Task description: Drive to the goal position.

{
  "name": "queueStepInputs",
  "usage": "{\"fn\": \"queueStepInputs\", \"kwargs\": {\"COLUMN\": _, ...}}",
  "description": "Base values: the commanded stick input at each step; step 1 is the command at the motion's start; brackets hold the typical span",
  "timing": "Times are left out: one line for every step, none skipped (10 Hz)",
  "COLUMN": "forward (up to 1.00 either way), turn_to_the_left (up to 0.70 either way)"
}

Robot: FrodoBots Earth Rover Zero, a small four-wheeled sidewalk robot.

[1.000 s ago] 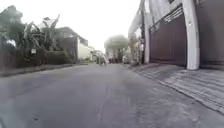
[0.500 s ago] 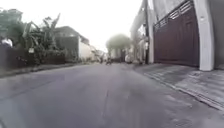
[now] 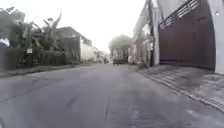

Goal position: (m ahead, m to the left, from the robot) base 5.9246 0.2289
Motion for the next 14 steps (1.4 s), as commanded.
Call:
{"fn": "queueStepInputs", "kwargs": {"forward": 1.0, "turn_to_the_left": 0.04}}
{"fn": "queueStepInputs", "kwargs": {"forward": 1.0, "turn_to_the_left": 0.04}}
{"fn": "queueStepInputs", "kwargs": {"forward": 1.0, "turn_to_the_left": 0.04}}
{"fn": "queueStepInputs", "kwargs": {"forward": 1.0, "turn_to_the_left": 0.04}}
{"fn": "queueStepInputs", "kwargs": {"forward": 1.0, "turn_to_the_left": 0.04}}
{"fn": "queueStepInputs", "kwargs": {"forward": 1.0, "turn_to_the_left": 0.04}}
{"fn": "queueStepInputs", "kwargs": {"forward": 1.0, "turn_to_the_left": 0.04}}
{"fn": "queueStepInputs", "kwargs": {"forward": 1.0, "turn_to_the_left": 0.04}}
{"fn": "queueStepInputs", "kwargs": {"forward": 1.0, "turn_to_the_left": 0.04}}
{"fn": "queueStepInputs", "kwargs": {"forward": 1.0, "turn_to_the_left": 0.04}}
{"fn": "queueStepInputs", "kwargs": {"forward": 1.0, "turn_to_the_left": 0.04}}
{"fn": "queueStepInputs", "kwargs": {"forward": 1.0, "turn_to_the_left": 0.04}}
{"fn": "queueStepInputs", "kwargs": {"forward": 1.0, "turn_to_the_left": 0.04}}
{"fn": "queueStepInputs", "kwargs": {"forward": 1.0, "turn_to_the_left": 0.04}}
